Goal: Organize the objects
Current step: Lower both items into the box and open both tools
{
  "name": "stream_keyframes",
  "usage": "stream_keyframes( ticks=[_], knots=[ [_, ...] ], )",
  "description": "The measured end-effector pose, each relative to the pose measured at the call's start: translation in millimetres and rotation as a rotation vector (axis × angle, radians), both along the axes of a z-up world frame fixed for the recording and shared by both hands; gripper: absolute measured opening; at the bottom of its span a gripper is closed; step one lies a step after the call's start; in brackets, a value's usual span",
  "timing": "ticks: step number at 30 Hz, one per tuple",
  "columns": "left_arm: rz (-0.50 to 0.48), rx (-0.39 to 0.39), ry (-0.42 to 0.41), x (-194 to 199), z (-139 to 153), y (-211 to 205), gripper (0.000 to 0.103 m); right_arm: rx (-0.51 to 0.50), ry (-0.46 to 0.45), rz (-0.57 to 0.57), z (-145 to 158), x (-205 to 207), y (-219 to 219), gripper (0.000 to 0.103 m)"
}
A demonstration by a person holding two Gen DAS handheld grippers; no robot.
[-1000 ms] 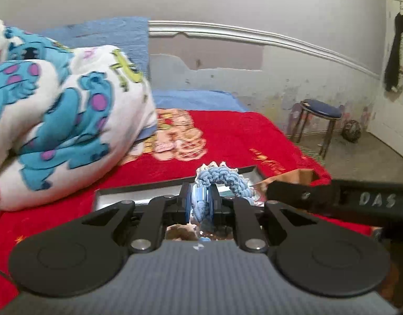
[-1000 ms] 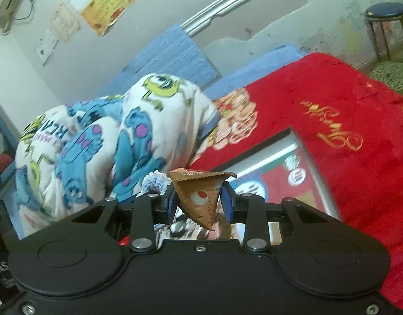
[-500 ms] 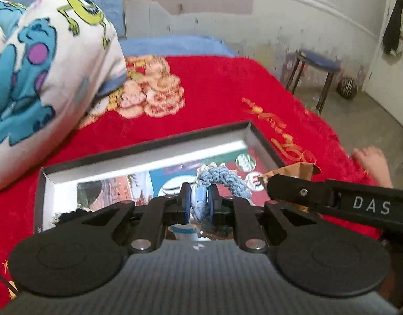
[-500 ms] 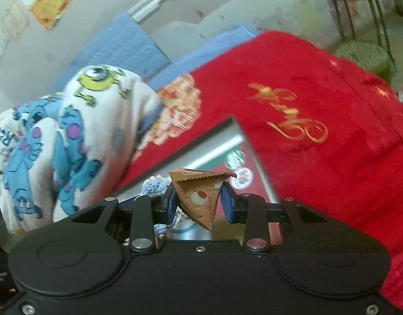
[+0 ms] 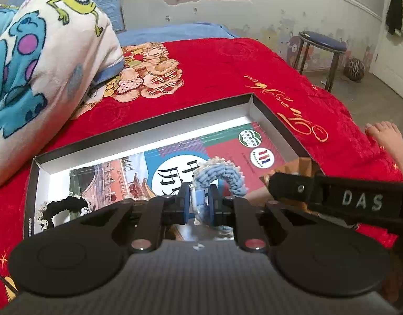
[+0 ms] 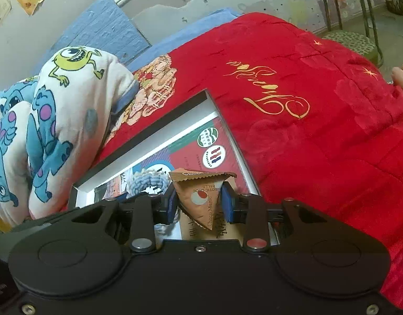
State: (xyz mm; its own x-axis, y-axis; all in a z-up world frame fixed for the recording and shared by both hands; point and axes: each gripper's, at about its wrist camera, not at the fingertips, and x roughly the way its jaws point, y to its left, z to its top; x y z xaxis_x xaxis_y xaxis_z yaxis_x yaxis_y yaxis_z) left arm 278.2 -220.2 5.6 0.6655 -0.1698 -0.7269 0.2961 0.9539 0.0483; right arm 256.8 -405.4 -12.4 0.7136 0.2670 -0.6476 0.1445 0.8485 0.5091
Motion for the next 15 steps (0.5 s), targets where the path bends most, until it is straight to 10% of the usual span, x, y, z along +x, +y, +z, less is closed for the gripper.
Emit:
stream_keyframes(
  ticks=[10,15],
  knots=[
    [0.006,0.008,-0.003,0.7,-3.9,3.4,0.027,-0.08,0.033,0.016,-3.9,0.9,6.8,0.033],
    [0.01,0.007,-0.044,-4.3,2.6,10.1,0.057,-0.109,0.029,0.017,-4.6,1.1,11.4,0.034]
  ],
)
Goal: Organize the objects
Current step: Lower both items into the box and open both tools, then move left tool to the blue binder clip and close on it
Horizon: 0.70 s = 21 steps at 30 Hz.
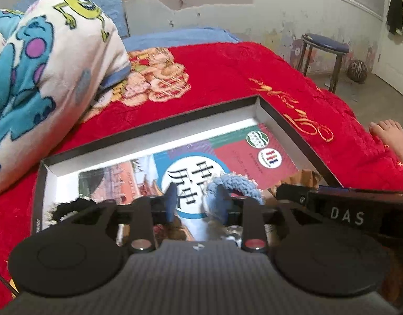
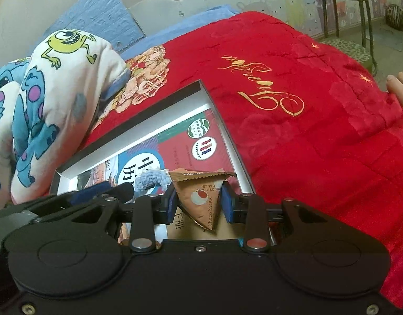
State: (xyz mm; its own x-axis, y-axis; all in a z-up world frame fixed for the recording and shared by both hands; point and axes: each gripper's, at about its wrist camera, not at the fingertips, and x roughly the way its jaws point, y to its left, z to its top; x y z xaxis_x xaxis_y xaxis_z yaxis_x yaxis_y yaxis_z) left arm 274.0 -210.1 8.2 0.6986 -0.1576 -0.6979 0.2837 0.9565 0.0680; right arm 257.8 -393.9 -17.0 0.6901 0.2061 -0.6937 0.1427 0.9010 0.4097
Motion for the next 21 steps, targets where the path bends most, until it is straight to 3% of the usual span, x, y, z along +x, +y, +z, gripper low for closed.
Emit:
stream_keyframes(
  ticks=[2,4,7,12,15,21],
  knots=[
    [-0.005,0.01,-0.033,-4.0,6.8,3.7,0.066,-0.007,-0.008,0.003,0.5,-0.9,1.6,0.035],
    [0.0,0.027,-0.073,-11.2,17.9,9.4,0.074,0.023,-0.017,-0.004,2.1,-3.5,-1.5,0.044],
    [-0.002,0.027,-0.132,-34.4,36.8,19.9,0.092,0.094,-0.059,-0.029,11.0,-13.1,-10.5,0.045],
    [-0.015,0.033,-0.237,-111.7,52.5,31.1,0.093,0.191,-0.127,-0.066,34.8,-42.8,-22.6,0.06],
    [-0.066,0.027,-0.275,-167.2,46.3,28.4,0.093,0.191,-0.105,-0.08,39.6,-66.4,-21.7,0.06],
    [-0.213,0.05,-0.224,-227.3,3.6,2.8,0.093,0.125,-0.031,-0.102,45.3,-120.0,-17.8,0.06]
  ],
)
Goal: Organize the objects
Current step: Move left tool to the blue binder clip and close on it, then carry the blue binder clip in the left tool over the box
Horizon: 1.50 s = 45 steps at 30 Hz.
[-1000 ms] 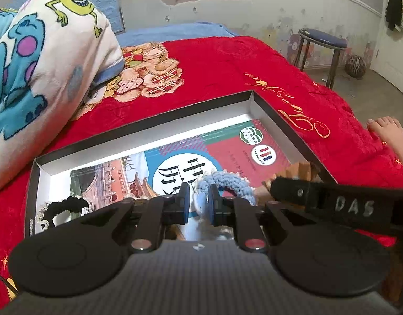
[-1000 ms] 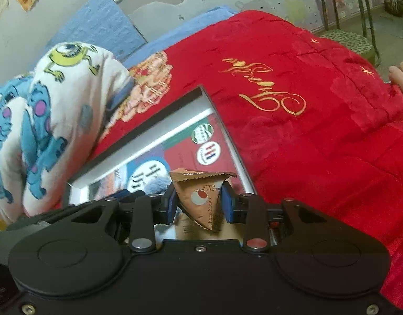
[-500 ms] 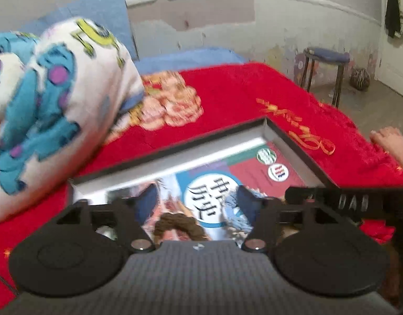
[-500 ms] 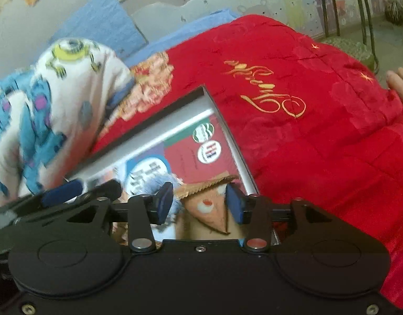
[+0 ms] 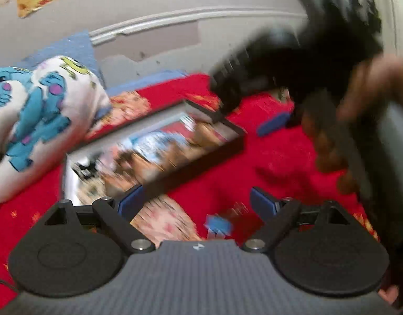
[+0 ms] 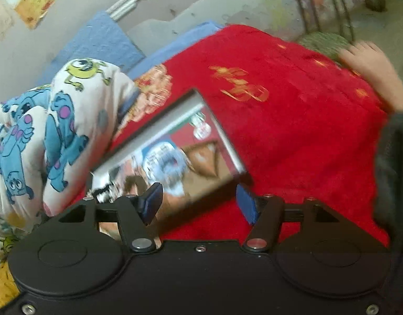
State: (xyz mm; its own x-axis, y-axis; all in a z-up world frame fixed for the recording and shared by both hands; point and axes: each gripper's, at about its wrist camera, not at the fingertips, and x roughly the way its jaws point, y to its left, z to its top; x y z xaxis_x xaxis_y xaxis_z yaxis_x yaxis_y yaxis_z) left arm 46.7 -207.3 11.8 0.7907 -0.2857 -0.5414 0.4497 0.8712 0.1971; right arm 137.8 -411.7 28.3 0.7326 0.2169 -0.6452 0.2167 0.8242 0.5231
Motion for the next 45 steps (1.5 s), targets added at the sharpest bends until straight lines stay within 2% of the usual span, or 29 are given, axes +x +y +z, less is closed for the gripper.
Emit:
stream_keyframes(
  ticks=[3,6,9,10,13,16,21,26,31,34,38,40,45],
  knots=[
    [0.007,0.047,0.002,-1.0,-19.3,-11.4,0.087,0.058,-0.019,-0.003,-8.6,-30.4,-1.2,0.061],
    [0.033,0.055,0.045,10.1,-31.5,-13.8,0.073,0.053,0.03,0.055,-19.7,-41.3,0.8,0.061],
    [0.065,0.06,0.125,23.5,-46.6,-10.8,0.046,0.001,0.034,0.061,-19.0,-41.6,3.6,0.061],
    [0.067,0.054,0.144,24.5,-51.1,-8.6,0.043,0.018,0.027,0.068,-19.3,-41.7,2.4,0.061],
    [0.06,0.038,0.15,25.8,-53.9,-7.6,0.023,0.068,0.04,0.07,-24.5,-40.0,-1.2,0.061],
    [0.059,0.038,0.144,23.3,-53.6,-9.2,0.023,0.052,0.057,0.078,-29.0,-36.6,-0.5,0.061],
    [0.065,-0.014,0.176,20.2,-46.5,5.7,0.022,0.03,0.062,0.079,-30.8,-35.6,-0.5,0.061],
    [0.056,-0.019,0.153,19.9,-37.4,34.0,0.022,0.009,0.07,0.088,-33.7,-36.6,2.9,0.061],
    [0.022,0.009,0.121,13.3,-34.9,56.3,0.022,-0.053,0.057,0.136,-31.7,-41.2,16.9,0.061],
    [0.009,-0.007,0.122,12.1,-35.2,70.5,0.022,-0.082,0.052,0.167,-32.6,-42.9,26.7,0.061],
    [0.031,0.009,0.048,10.4,-37.7,79.5,0.021,-0.139,0.071,0.224,-38.9,-42.3,43.5,0.061],
    [0.043,-0.007,0.038,13.3,-34.8,81.9,0.021,-0.188,0.069,0.255,-42.4,-42.1,55.6,0.061],
    [0.086,-0.076,0.097,29.2,-32.8,91.8,0.021,-0.228,0.086,0.299,-52.1,-34.7,82.6,0.061]
  ],
)
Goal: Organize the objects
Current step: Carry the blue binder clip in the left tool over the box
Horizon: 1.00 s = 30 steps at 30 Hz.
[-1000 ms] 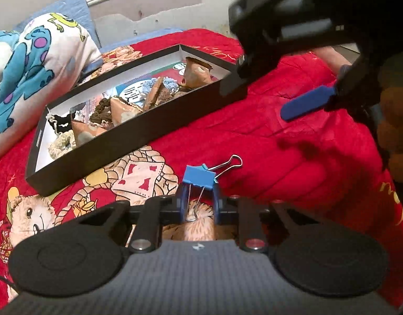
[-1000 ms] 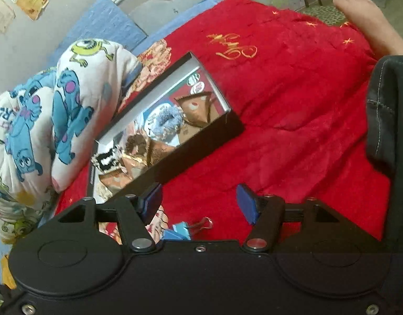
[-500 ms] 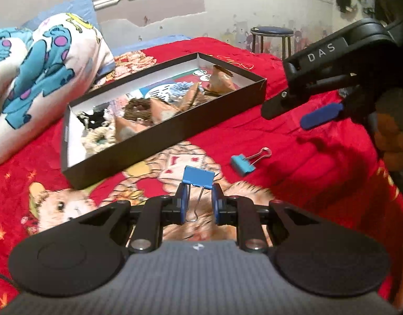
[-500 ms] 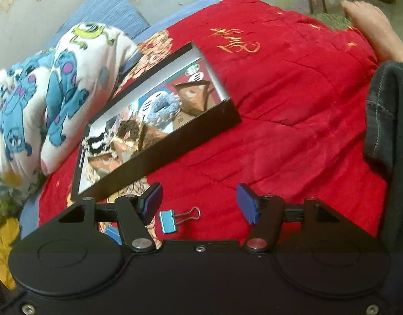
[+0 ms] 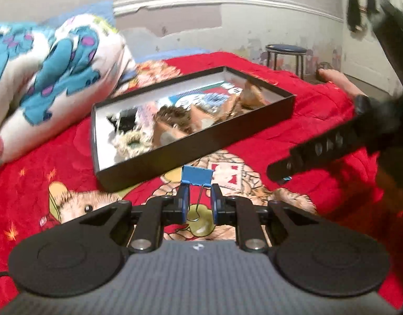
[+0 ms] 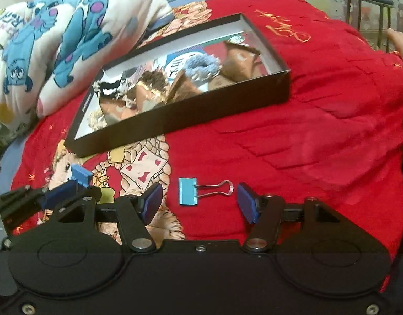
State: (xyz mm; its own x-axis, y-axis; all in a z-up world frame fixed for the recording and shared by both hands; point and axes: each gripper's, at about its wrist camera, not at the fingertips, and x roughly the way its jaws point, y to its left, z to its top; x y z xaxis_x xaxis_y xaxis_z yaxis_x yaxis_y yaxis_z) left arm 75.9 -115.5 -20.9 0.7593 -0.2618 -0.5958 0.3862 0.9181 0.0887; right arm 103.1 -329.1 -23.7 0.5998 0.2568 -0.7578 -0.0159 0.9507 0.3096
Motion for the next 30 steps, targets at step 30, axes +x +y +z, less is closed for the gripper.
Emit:
stream_keyframes(
  ticks=[30],
  knots=[
    [0.084,-0.059,-0.001,8.5,8.1,16.6,0.021,-0.156,-0.1,0.044,10.0,-4.4,38.2,0.046]
  ],
)
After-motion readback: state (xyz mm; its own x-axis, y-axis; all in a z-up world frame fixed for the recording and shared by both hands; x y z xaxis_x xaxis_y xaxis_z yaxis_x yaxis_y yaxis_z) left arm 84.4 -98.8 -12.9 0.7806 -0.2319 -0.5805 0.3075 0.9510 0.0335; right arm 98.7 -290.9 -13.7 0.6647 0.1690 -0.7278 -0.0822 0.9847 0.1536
